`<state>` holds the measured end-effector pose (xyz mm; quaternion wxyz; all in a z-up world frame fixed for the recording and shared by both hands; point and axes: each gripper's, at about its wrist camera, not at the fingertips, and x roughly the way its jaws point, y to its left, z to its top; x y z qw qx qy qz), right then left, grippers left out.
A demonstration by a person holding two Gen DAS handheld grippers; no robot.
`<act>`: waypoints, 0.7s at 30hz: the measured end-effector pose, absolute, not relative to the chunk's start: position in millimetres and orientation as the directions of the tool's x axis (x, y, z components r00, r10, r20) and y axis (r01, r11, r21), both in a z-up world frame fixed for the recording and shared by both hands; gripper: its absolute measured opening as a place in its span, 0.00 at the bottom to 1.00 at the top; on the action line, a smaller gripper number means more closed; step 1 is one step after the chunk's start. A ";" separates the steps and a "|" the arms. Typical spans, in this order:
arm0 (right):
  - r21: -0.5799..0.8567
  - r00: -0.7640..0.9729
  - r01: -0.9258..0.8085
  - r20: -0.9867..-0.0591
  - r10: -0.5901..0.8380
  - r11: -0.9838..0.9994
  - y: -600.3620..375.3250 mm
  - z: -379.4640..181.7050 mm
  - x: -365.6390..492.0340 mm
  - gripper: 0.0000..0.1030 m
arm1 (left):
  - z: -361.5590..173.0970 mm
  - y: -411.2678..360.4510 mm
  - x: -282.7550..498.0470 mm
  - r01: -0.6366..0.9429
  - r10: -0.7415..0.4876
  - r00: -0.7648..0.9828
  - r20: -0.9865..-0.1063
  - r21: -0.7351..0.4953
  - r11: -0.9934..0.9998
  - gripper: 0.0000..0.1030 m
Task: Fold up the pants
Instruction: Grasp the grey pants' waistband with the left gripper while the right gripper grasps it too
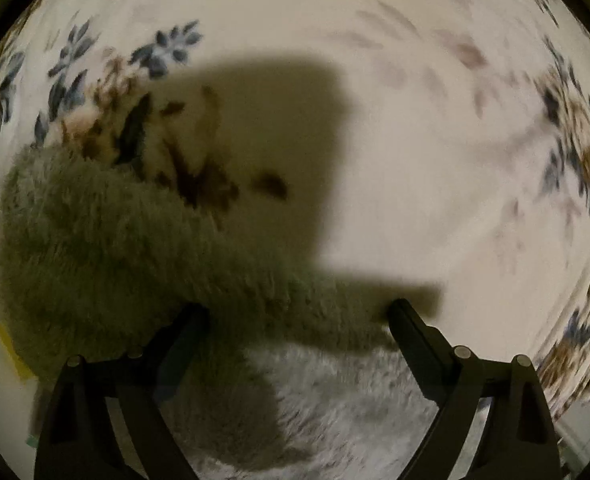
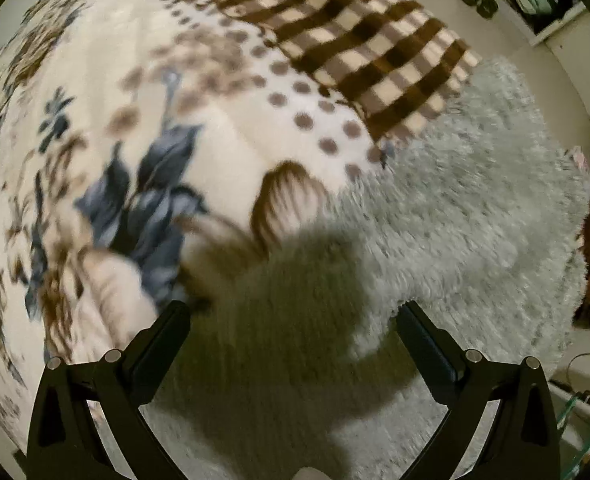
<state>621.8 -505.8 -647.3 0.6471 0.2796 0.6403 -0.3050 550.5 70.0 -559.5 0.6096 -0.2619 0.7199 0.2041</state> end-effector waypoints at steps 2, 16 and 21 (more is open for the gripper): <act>-0.026 -0.015 0.765 -1.000 -0.023 0.643 -510.8 -653.6 626.2 1.00 | -555.7 71.1 548.8 -0.635 -0.117 -0.074 -0.990 -0.044 0.772 0.79; 0.067 0.097 0.686 -0.995 0.000 0.725 -521.3 -609.6 581.2 0.08 | -435.8 81.9 450.6 -0.477 -0.171 0.289 -0.942 -0.296 0.827 0.05; 0.131 0.188 0.626 -0.982 0.015 0.768 -520.7 -554.9 522.9 0.08 | -399.2 105.5 393.9 -0.447 -0.207 0.386 -0.899 -0.379 0.810 0.05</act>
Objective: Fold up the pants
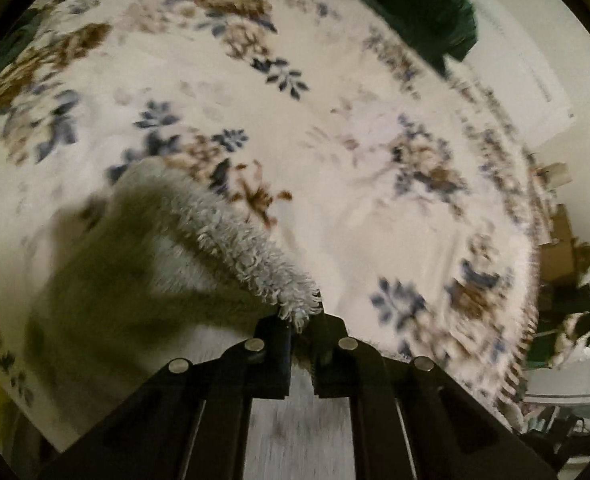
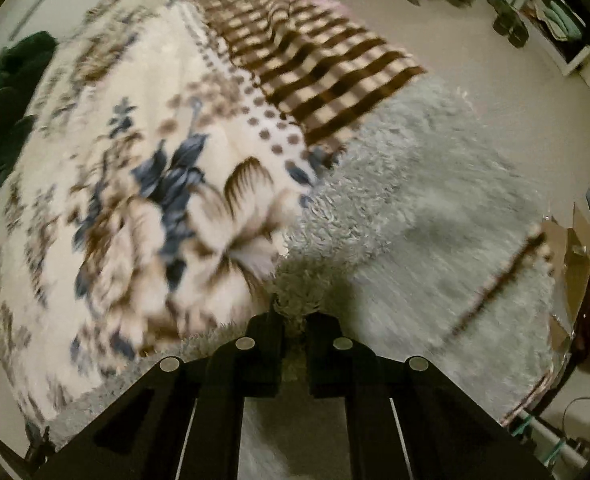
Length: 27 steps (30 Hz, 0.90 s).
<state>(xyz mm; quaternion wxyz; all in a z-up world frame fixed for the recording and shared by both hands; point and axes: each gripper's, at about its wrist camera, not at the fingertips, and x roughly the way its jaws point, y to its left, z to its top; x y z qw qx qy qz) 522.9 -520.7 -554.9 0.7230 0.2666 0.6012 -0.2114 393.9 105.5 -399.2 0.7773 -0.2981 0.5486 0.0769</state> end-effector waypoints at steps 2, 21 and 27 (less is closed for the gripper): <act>0.151 0.204 0.614 -0.979 0.029 0.774 -528.0 -535.6 493.5 0.08 | -390.7 100.7 367.4 -0.432 -0.204 0.392 -0.897 -0.375 0.820 0.04; -0.049 -0.065 0.559 -0.998 -0.016 0.828 -531.9 -605.7 254.0 0.10 | -538.8 112.6 180.4 -0.637 -0.204 0.159 -0.966 -0.258 0.726 0.09; 0.054 -0.035 0.599 -0.995 0.094 0.799 -542.2 -609.9 236.8 0.70 | -510.0 100.5 187.3 -0.567 -0.198 0.218 -0.956 -0.289 0.772 0.44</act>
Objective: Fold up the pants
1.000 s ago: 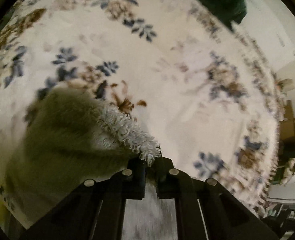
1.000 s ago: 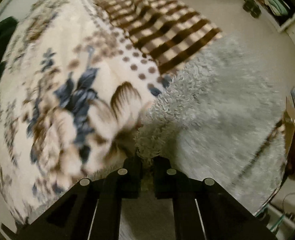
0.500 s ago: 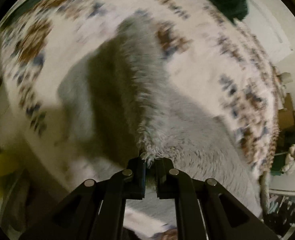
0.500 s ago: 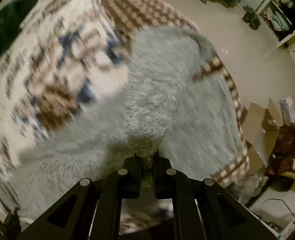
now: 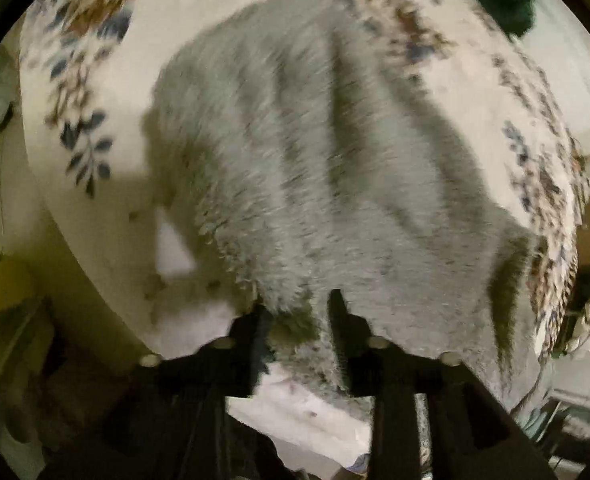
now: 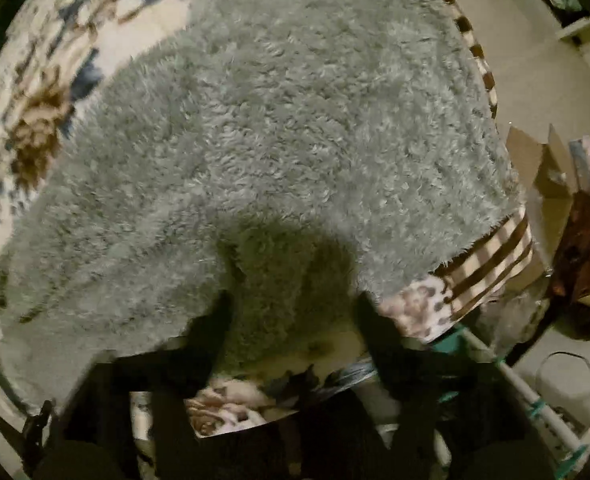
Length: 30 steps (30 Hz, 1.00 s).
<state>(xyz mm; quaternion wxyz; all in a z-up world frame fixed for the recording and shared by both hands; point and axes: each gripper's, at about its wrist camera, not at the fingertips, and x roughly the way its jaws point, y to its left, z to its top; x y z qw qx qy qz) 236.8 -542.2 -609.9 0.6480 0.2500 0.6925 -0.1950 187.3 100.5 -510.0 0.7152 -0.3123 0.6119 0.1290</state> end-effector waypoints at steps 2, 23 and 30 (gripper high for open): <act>0.060 0.006 0.597 -0.997 0.071 0.800 -550.3 -594.6 233.7 0.70 | -494.3 90.8 193.2 -0.526 -0.155 0.229 -0.961 -0.256 0.811 0.85; 0.041 0.104 0.852 -0.990 -0.093 0.522 -701.6 -561.6 195.5 0.15 | -500.2 -42.3 242.9 -0.210 -0.112 0.175 -0.978 -0.149 0.966 0.86; 0.264 0.256 0.904 -0.964 0.067 0.337 -737.3 -577.5 118.3 0.53 | -500.3 -62.6 237.3 -0.163 -0.124 0.158 -0.980 -0.150 0.975 0.86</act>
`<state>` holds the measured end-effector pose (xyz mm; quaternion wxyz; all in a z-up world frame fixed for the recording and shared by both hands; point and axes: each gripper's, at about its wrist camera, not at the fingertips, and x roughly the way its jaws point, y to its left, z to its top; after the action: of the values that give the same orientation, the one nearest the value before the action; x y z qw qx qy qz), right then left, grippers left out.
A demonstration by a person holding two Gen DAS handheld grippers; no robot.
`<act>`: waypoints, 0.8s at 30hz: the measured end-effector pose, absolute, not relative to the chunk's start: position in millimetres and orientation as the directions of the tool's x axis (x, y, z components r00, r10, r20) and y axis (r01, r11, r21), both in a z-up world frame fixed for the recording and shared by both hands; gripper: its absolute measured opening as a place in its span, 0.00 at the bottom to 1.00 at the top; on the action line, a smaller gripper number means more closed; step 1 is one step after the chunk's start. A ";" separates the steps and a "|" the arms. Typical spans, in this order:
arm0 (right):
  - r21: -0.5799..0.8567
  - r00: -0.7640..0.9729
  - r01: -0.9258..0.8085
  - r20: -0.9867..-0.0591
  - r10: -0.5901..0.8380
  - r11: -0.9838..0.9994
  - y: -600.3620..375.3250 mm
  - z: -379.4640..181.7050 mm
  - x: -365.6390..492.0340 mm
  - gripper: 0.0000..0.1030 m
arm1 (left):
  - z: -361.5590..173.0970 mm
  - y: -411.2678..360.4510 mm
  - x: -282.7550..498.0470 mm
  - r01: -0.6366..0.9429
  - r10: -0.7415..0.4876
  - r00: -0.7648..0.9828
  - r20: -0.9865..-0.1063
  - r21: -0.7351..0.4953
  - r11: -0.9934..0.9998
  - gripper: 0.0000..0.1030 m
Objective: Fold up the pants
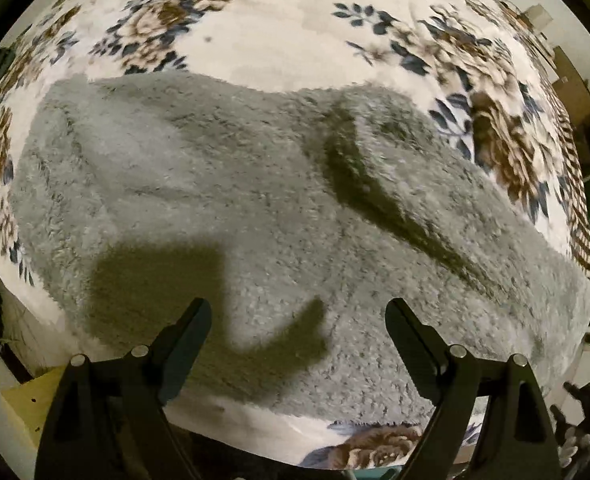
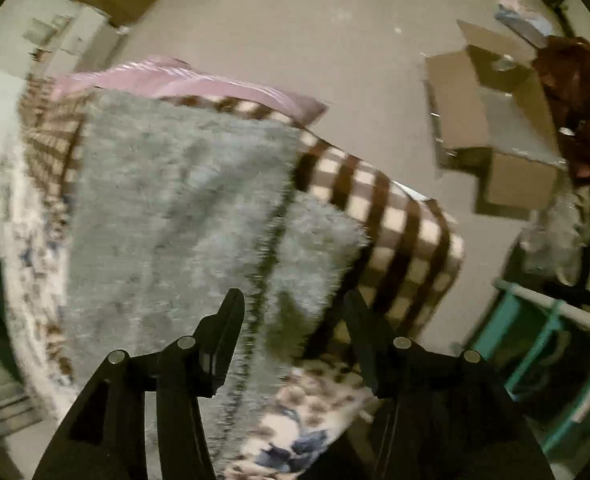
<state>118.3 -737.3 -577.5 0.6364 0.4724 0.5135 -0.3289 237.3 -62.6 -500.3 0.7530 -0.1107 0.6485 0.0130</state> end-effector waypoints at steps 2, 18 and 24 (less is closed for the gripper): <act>0.328 0.316 0.879 -0.944 0.091 0.346 -733.1 -577.9 122.2 0.53 | -499.5 -65.5 236.5 -0.147 -0.116 0.161 -0.980 -0.140 0.979 0.86; 0.227 0.256 0.878 -0.967 -0.013 0.422 -706.9 -581.8 140.0 0.05 | -508.6 -24.9 211.5 -0.222 -0.117 0.145 -0.983 -0.147 0.964 0.86; 0.262 0.226 0.851 -0.965 0.133 0.456 -669.1 -604.3 153.4 0.46 | -516.5 18.4 204.6 -0.310 -0.143 0.144 -0.979 -0.182 0.933 0.86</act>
<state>153.4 -669.1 -604.3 0.6464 0.4416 0.5568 -0.2778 204.6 18.4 -516.5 0.7362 -0.1739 0.6516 0.0568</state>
